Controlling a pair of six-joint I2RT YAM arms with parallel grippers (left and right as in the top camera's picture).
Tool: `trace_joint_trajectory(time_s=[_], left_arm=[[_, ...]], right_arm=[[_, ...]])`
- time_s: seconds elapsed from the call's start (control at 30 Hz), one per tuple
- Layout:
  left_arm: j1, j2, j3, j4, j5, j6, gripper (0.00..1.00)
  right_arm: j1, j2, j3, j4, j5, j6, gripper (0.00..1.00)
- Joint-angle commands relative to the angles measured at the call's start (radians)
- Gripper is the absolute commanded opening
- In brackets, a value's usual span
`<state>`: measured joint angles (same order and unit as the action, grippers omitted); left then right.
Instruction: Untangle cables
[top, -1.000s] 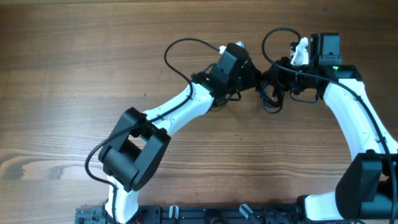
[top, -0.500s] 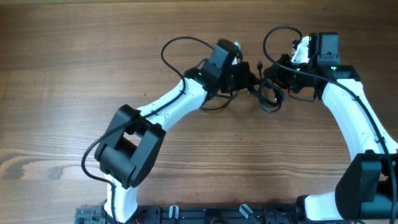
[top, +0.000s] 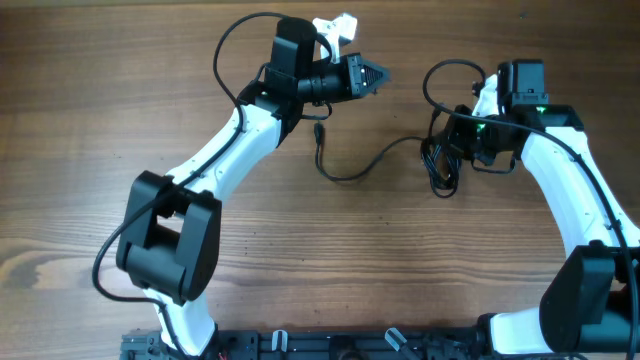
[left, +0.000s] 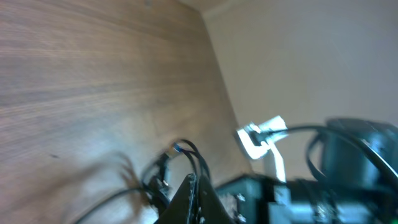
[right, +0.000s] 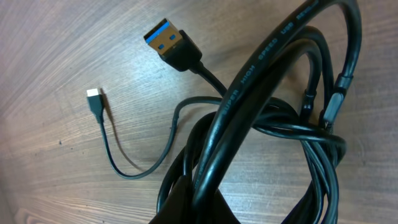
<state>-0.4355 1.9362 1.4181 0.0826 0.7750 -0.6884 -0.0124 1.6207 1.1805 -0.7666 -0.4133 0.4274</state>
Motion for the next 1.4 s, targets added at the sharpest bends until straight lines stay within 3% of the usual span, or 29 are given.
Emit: trace_joint_trajectory(time_s=[0.0,0.1,0.2,0.27,0.3,0.33,0.43,0.5,0.7,0.83,1.0,1.27,1.37], left_arm=[[-0.016,-0.031,0.002,-0.079,0.045,0.027,0.04],[-0.026,-0.031,0.002,-0.27,-0.151,0.026,0.04],[0.008,-0.031,0.002,-0.324,-0.22,0.027,0.04],[0.058,-0.034,0.002,-0.337,-0.218,0.027,0.04],[0.084,-0.037,0.002,-0.347,-0.218,0.027,0.04],[0.098,-0.04,0.002,-0.352,-0.215,0.027,0.04],[0.12,-0.054,0.002,-0.389,-0.215,0.051,0.04],[0.114,-0.064,0.002,-0.399,-0.178,0.138,0.04],[0.003,-0.068,0.002,-0.428,-0.175,0.266,0.04],[-0.124,-0.06,0.002,-0.475,-0.393,0.266,0.09],[-0.247,-0.013,0.002,-0.476,-0.678,0.262,0.18],[-0.352,0.063,0.002,-0.45,-0.712,0.264,0.26],[-0.359,0.088,0.002,-0.489,-0.729,0.349,0.31]], right_arm=[[-0.002,0.009,0.003,0.026,-0.069,-0.034,0.04],[0.019,0.009,0.003,0.089,-0.163,-0.003,0.04],[0.068,0.009,0.003,0.119,-0.16,-0.002,0.06],[0.137,0.009,0.003,0.118,-0.137,-0.015,0.22],[0.162,0.009,0.003,0.12,-0.138,-0.039,0.42],[0.185,0.009,0.003,0.123,-0.138,-0.067,0.54],[0.209,0.009,0.003,0.131,-0.133,-0.125,0.72],[0.187,0.009,0.007,0.145,-0.1,-0.092,0.79],[-0.023,0.008,0.02,0.159,-0.074,0.02,0.8],[-0.122,0.008,0.02,0.144,-0.081,0.003,0.8],[-0.131,0.008,0.01,0.134,-0.077,-0.009,0.8],[-0.131,0.009,0.005,0.121,-0.073,-0.014,0.8],[-0.131,0.009,0.005,0.107,-0.073,-0.035,0.81]])
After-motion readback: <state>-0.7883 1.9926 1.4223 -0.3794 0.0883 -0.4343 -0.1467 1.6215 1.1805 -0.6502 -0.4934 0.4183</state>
